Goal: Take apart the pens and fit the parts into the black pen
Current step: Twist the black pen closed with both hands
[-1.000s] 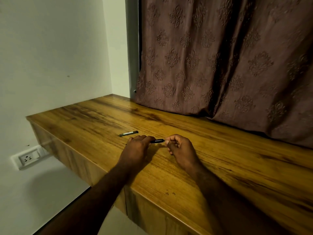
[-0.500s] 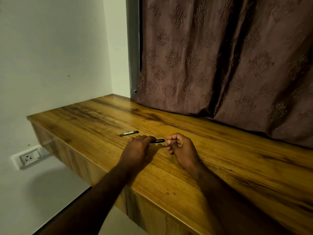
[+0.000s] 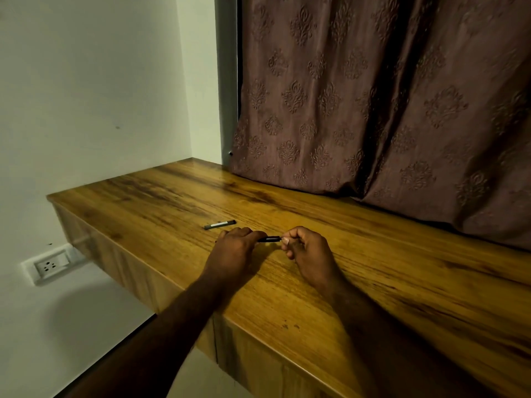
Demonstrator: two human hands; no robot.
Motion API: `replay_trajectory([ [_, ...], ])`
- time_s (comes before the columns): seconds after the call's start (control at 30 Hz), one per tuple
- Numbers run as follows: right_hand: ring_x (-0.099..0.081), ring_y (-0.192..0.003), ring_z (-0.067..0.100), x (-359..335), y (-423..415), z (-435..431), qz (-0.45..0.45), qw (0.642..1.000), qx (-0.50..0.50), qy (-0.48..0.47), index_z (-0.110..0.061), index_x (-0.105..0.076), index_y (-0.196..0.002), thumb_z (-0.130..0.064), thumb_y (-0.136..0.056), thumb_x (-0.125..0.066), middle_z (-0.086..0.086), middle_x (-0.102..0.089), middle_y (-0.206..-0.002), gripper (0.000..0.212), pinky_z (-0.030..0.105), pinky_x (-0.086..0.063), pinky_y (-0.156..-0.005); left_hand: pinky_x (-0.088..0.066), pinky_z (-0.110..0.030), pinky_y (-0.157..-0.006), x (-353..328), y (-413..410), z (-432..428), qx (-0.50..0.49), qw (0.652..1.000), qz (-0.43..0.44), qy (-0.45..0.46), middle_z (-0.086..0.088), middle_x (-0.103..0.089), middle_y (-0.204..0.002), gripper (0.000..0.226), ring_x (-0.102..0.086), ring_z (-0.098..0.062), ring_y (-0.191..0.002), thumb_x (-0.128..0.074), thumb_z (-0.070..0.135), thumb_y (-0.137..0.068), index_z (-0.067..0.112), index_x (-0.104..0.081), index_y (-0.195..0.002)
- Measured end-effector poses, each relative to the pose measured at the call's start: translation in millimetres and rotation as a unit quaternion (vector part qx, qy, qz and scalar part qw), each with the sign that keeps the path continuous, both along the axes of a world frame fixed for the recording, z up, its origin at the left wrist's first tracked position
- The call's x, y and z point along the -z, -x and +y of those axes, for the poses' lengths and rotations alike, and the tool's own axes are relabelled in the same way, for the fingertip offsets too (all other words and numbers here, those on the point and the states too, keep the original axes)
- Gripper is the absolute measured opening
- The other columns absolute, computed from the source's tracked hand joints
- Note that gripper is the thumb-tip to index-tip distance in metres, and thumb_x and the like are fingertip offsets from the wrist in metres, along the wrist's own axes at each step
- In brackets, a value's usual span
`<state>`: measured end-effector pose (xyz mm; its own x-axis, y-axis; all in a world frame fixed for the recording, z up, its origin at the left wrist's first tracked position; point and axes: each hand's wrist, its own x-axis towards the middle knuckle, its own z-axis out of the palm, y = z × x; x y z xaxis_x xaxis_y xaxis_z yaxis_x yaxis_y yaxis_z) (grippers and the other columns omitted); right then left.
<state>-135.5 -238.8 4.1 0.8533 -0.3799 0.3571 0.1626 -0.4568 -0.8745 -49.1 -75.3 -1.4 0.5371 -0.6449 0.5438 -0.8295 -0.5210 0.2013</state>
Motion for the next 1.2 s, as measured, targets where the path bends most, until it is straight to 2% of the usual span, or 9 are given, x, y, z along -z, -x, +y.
replay_trajectory([
  [0.17, -0.052, -0.06, 0.004, -1.2, 1.1, 0.5, 0.022, 1.0, 0.0, 0.014, -0.015, -0.065, -0.087, -0.014, -0.098, -0.052, -0.003, -0.064, -0.071, 0.017, 0.02, -0.045, -0.06, -0.04, -0.038, -0.078, -2.4, 2.6, 0.6, -0.007, 1.0, -0.017, -0.017, 0.001, -0.067, -0.104, 0.045, -0.061, -0.022, -0.095, -0.047, 0.027, -0.077, 0.025, -0.061, -0.119],
  [0.3, -0.051, -0.058, 0.006, -3.6, 2.0, 0.0, 0.042, 0.999, -0.009, -0.007, -0.013, -0.066, -0.089, -0.016, -0.099, -0.052, 0.0, -0.065, -0.072, 0.017, 0.017, -0.044, -0.055, -0.04, -0.038, -0.081, -1.5, 2.6, 0.8, -0.001, 1.0, -0.009, -0.007, 0.001, -0.067, -0.107, 0.041, -0.06, -0.021, -0.097, -0.061, 0.02, -0.08, 0.024, -0.061, -0.121],
  [0.43, -0.053, -0.056, 0.008, -6.0, 1.6, -1.6, 0.031, 0.998, -0.017, -0.056, -0.008, -0.067, -0.093, -0.014, -0.098, -0.055, 0.001, -0.068, -0.076, 0.014, 0.019, -0.045, -0.054, -0.039, -0.037, -0.081, -2.9, 3.8, -0.3, 0.0, 1.0, 0.003, -0.004, 0.0, -0.067, -0.108, 0.039, -0.06, -0.022, -0.099, -0.059, 0.019, -0.083, 0.024, -0.06, -0.122],
  [0.63, -0.055, -0.059, 0.013, -7.4, 3.5, -5.3, 0.028, 0.994, -0.021, -0.099, -0.008, -0.067, -0.096, -0.005, -0.093, -0.061, 0.01, -0.068, -0.082, 0.008, 0.015, -0.04, -0.045, -0.037, -0.037, -0.084, -5.2, 7.0, -0.1, 0.001, 0.999, 0.034, 0.001, 0.0, -0.067, -0.11, 0.051, -0.058, -0.022, -0.102, -0.031, 0.04, -0.083, 0.023, -0.06, -0.122],
  [0.87, -0.053, -0.05, 0.005, -2.9, -0.4, -3.7, 0.033, 0.998, -0.025, -0.053, -0.004, -0.062, -0.1, -0.007, -0.096, -0.055, 0.006, -0.067, -0.076, 0.009, 0.019, -0.043, -0.049, -0.041, -0.038, -0.085, -7.9, 10.9, 0.6, 0.004, 0.999, 0.041, 0.012, 0.0, -0.068, -0.107, 0.064, -0.058, -0.021, -0.099, -0.022, 0.048, -0.077, 0.023, -0.061, -0.121],
  [0.93, -0.051, -0.047, -0.001, -2.0, -1.3, -2.9, 0.032, 0.998, -0.027, -0.045, -0.004, -0.061, -0.1, -0.008, -0.097, -0.054, 0.007, -0.067, -0.075, 0.009, 0.022, -0.043, -0.05, -0.041, -0.038, -0.083, -7.8, 10.5, 0.7, 0.003, 0.999, 0.041, 0.008, 0.0, -0.068, -0.106, 0.057, -0.059, -0.021, -0.098, -0.027, 0.045, -0.08, 0.024, -0.061, -0.12],
  [1.0, -0.05, -0.046, -0.001, -1.5, -1.5, -2.0, 0.033, 0.998, -0.027, -0.036, -0.007, -0.06, -0.098, -0.01, -0.098, -0.053, 0.006, -0.067, -0.073, 0.008, 0.025, -0.041, -0.051, -0.041, -0.038, -0.082, -6.3, 8.2, 0.9, -0.006, 0.999, 0.039, 0.005, 0.001, -0.068, -0.106, 0.039, -0.06, -0.021, -0.098, -0.044, 0.034, -0.085, 0.024, -0.061, -0.12],
  [1.07, -0.05, -0.047, 0.002, -0.5, -1.5, -1.1, 0.035, 0.999, -0.026, -0.025, -0.012, -0.059, -0.096, -0.012, -0.098, -0.052, 0.005, -0.068, -0.073, 0.008, 0.027, -0.041, -0.052, -0.042, -0.039, -0.083, -4.5, 6.5, 0.5, -0.006, 0.999, 0.033, 0.007, 0.001, -0.068, -0.107, 0.035, -0.06, -0.021, -0.099, -0.059, 0.022, -0.085, 0.024, -0.06, -0.12],
  [1.2, -0.051, -0.053, 0.012, 1.3, -1.8, 0.3, 0.032, 0.999, -0.022, -0.009, -0.018, -0.058, -0.091, -0.016, -0.099, -0.051, 0.007, -0.069, -0.072, 0.011, 0.033, -0.041, -0.054, -0.046, -0.042, -0.084, -4.3, 7.5, 0.3, 0.005, 0.999, 0.039, 0.013, 0.001, -0.067, -0.107, 0.036, -0.06, -0.02, -0.098, -0.059, 0.027, -0.084, 0.024, -0.06, -0.12],
])
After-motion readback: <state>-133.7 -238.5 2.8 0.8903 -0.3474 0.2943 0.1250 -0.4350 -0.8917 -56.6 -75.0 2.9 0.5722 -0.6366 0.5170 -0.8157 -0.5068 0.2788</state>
